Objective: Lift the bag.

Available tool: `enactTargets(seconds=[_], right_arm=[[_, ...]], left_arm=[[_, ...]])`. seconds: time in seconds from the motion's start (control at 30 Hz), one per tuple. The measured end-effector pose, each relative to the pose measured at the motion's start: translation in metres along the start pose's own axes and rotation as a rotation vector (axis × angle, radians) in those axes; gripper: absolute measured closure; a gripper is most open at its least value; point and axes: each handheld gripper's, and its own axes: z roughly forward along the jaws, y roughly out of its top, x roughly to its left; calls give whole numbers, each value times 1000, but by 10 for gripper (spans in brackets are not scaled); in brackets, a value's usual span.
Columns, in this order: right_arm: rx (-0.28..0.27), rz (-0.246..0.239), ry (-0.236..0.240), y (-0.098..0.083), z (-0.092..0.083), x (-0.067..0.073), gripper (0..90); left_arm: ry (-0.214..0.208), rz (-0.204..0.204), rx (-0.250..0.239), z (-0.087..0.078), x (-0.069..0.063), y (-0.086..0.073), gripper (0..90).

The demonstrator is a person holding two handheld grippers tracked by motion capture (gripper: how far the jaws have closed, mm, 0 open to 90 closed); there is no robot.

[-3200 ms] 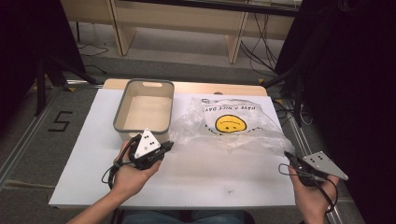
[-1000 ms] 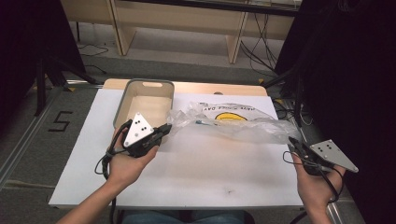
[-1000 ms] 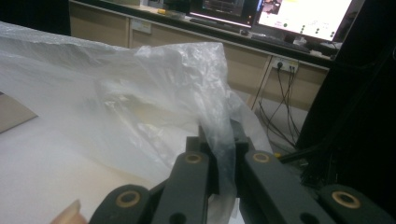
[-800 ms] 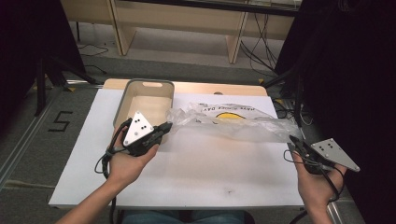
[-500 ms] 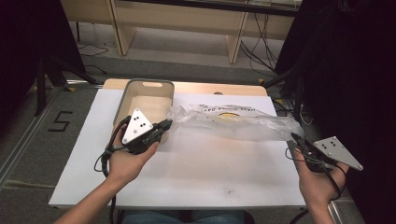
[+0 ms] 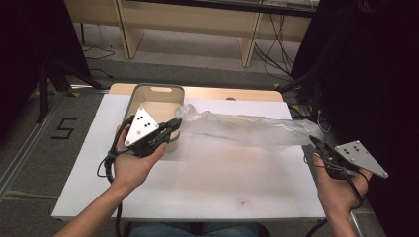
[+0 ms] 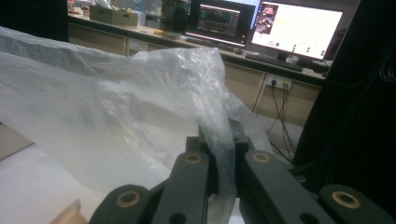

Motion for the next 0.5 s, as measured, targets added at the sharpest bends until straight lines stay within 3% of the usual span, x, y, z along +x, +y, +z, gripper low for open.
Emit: enactTargets(seconds=[0.5], right_arm=[[-29,7,-4,10,1,-1,900]], left_arm=[[13,-2,-47,-6,4,13,894]])
